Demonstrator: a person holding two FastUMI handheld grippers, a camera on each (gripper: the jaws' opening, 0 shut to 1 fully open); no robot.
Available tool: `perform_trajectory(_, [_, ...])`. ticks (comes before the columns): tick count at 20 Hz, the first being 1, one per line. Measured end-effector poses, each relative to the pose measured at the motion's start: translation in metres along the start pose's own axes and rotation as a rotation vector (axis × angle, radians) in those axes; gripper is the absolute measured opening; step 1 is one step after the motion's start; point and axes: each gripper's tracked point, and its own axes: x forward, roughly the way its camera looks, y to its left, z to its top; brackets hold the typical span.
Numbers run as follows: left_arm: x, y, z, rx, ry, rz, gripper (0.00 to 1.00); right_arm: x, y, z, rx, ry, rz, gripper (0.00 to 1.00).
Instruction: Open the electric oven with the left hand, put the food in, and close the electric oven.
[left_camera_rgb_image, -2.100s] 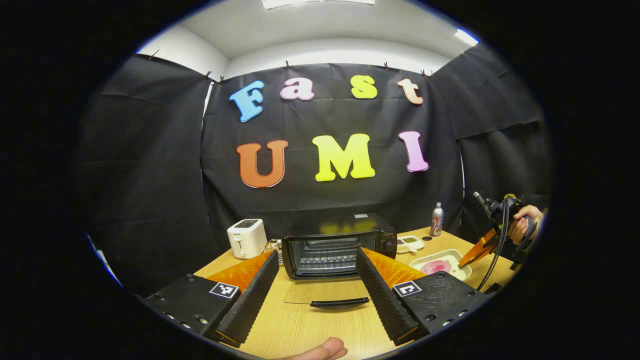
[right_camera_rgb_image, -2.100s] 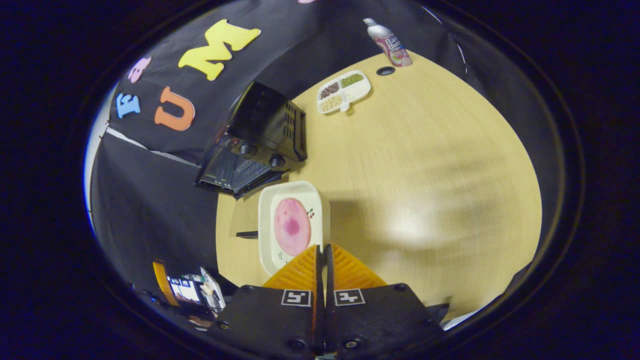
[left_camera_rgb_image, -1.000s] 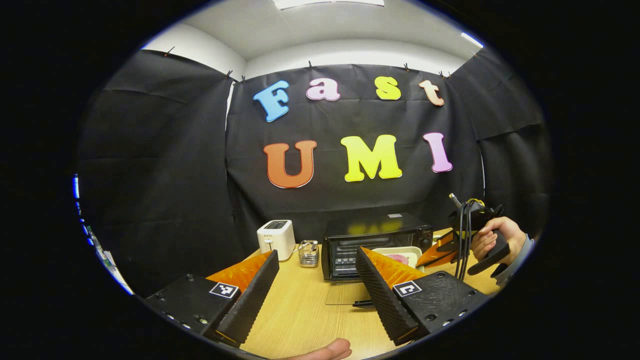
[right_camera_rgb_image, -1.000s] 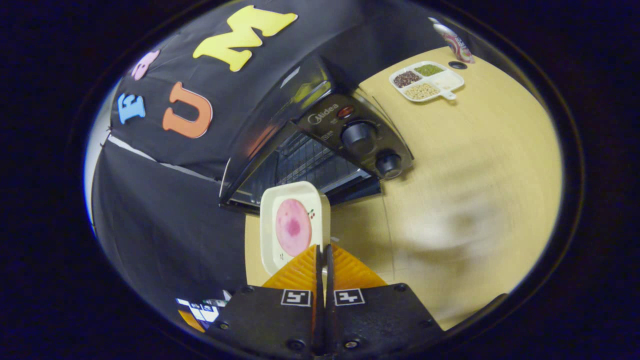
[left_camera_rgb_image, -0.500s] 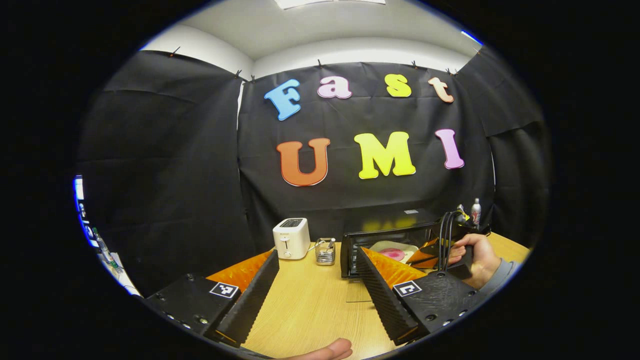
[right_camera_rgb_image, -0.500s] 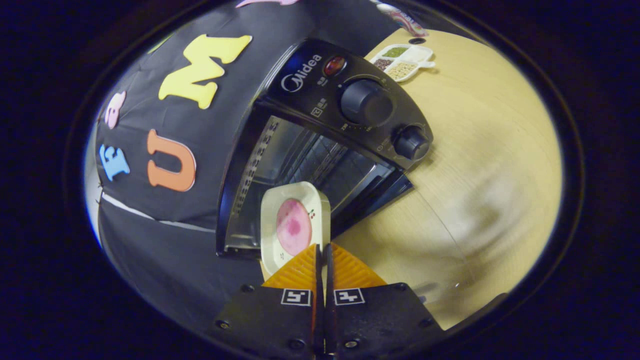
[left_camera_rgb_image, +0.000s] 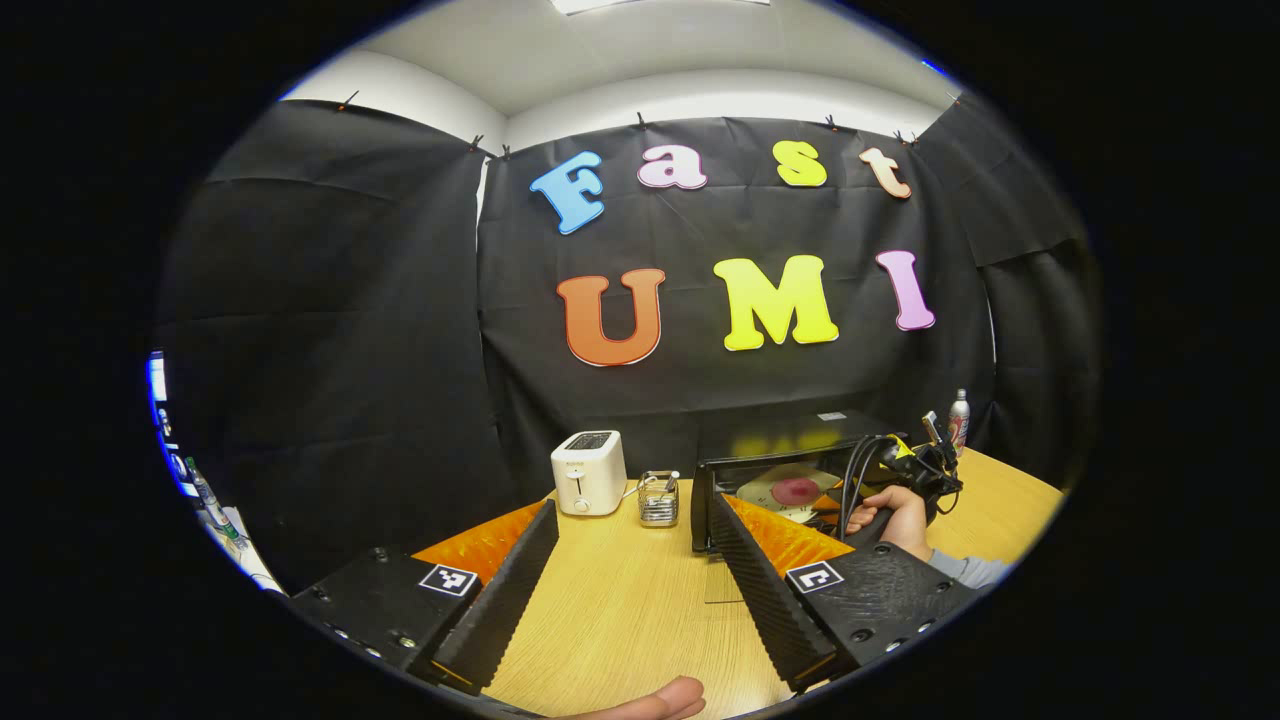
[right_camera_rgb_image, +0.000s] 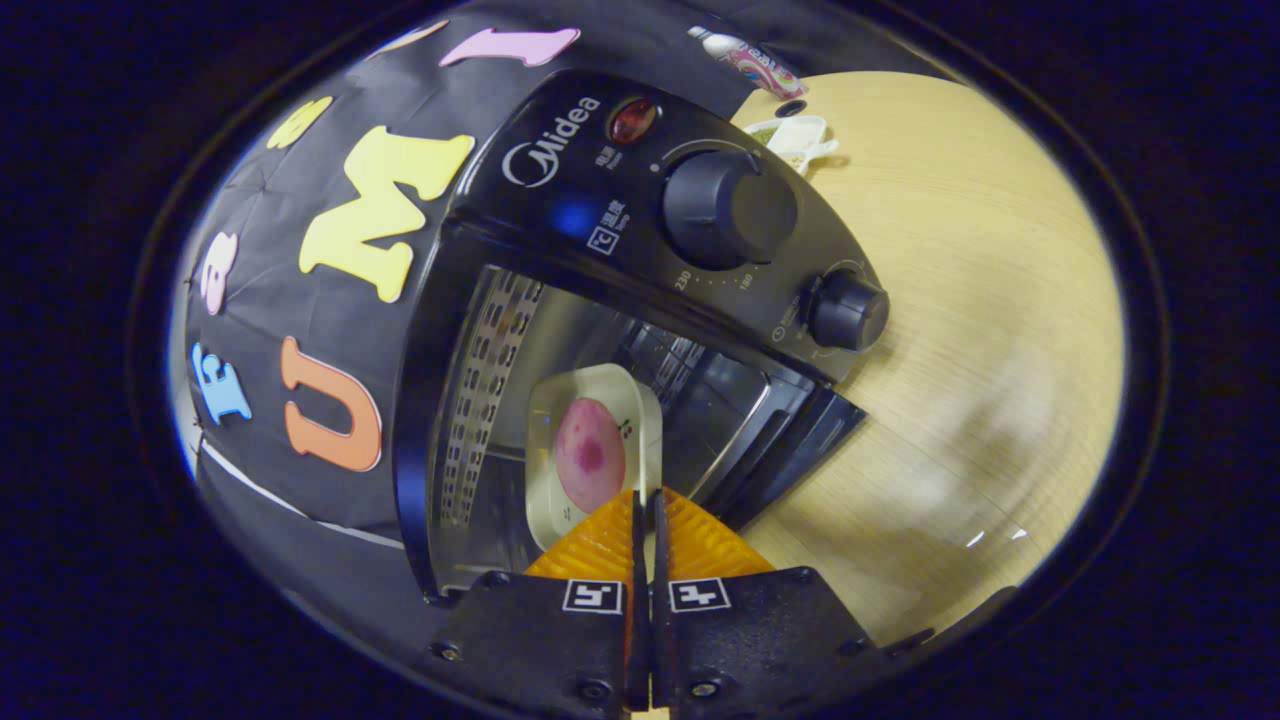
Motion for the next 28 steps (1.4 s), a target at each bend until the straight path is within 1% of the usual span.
perform_trajectory(1, [0.002, 0.000, -0.001, 0.003, 0.003, -0.002, 0.96, 0.005, 0.002, 0.002, 0.000, -0.019, 0.019, 0.04])
perform_trajectory(3, [0.005, 0.003, -0.002, 0.012, 0.009, 0.008, 0.96, 0.013, 0.002, 0.005, -0.016, -0.048, 0.036, 0.04])
perform_trajectory(4, [0.007, 0.004, -0.003, 0.015, 0.010, 0.013, 0.96, 0.017, 0.002, 0.006, -0.019, -0.060, 0.040, 0.01])
perform_trajectory(5, [0.008, 0.004, -0.004, 0.016, 0.010, 0.015, 0.96, 0.020, 0.003, 0.005, -0.028, -0.065, 0.045, 0.05])
perform_trajectory(6, [0.009, 0.003, -0.005, 0.015, 0.015, 0.016, 0.96, 0.023, 0.003, 0.006, -0.041, -0.069, 0.051, 0.02])
perform_trajectory(7, [0.011, 0.001, -0.008, 0.011, 0.021, 0.012, 0.96, 0.025, 0.002, 0.006, -0.053, -0.078, 0.050, 0.05])
perform_trajectory(10, [0.013, -0.002, -0.013, 0.000, 0.048, 0.007, 0.96, 0.028, -0.001, 0.008, -0.078, -0.109, 0.048, 0.06])
perform_trajectory(11, [0.013, -0.003, -0.012, 0.002, 0.048, 0.008, 0.96, 0.027, -0.001, 0.009, -0.089, -0.121, 0.052, 0.03])
perform_trajectory(13, [0.011, -0.003, -0.013, 0.009, 0.047, 0.009, 0.97, 0.026, -0.002, 0.010, -0.121, -0.147, 0.050, 0.05])
perform_trajectory(14, [0.010, -0.004, -0.014, 0.013, 0.051, 0.009, 0.96, 0.025, -0.002, 0.011, -0.140, -0.158, 0.052, 0.09])
perform_trajectory(16, [0.010, -0.007, -0.016, 0.023, 0.058, 0.007, 0.96, 0.026, -0.002, 0.013, -0.190, -0.184, 0.049, 0.09])
perform_trajectory(17, [0.008, -0.008, -0.017, 0.026, 0.058, 0.005, 0.96, 0.026, -0.003, 0.013, -0.209, -0.197, 0.051, 0.05])
perform_trajectory(18, [0.007, -0.008, -0.018, 0.028, 0.063, 0.004, 0.97, 0.028, -0.002, 0.013, -0.222, -0.211, 0.063, 0.11])
perform_trajectory(19, [0.008, -0.008, -0.020, 0.029, 0.067, 0.003, 0.96, 0.023, -0.001, 0.012, -0.230, -0.217, 0.074, 0.11])
perform_trajectory(20, [0.007, -0.008, -0.021, 0.029, 0.070, 0.003, 0.96, 0.024, 0.003, 0.012, -0.245, -0.225, 0.089, 0.06])
perform_trajectory(21, [0.006, -0.007, -0.023, 0.027, 0.074, 0.004, 0.96, 0.021, 0.003, 0.013, -0.266, -0.232, 0.097, 0.18])
perform_trajectory(22, [0.006, -0.005, -0.025, 0.023, 0.078, 0.006, 0.96, 0.020, 0.003, 0.015, -0.289, -0.248, 0.095, 0.22])
perform_trajectory(23, [0.004, -0.003, -0.027, 0.018, 0.082, 0.010, 0.96, 0.016, 0.002, 0.017, -0.316, -0.265, 0.077, 0.27])
perform_trajectory(24, [0.003, -0.001, -0.027, 0.012, 0.086, 0.014, 0.96, 0.013, 0.001, 0.020, -0.340, -0.285, 0.067, 0.41])
perform_trajectory(27, [0.002, 0.005, -0.034, 0.005, 0.101, 0.033, 0.97, -0.001, 0.004, 0.018, -0.389, -0.299, 0.082, 0.57])
perform_trajectory(28, [0.001, 0.006, -0.036, 0.002, 0.108, 0.035, 0.96, -0.005, 0.004, 0.018, -0.407, -0.304, 0.082, 0.67])
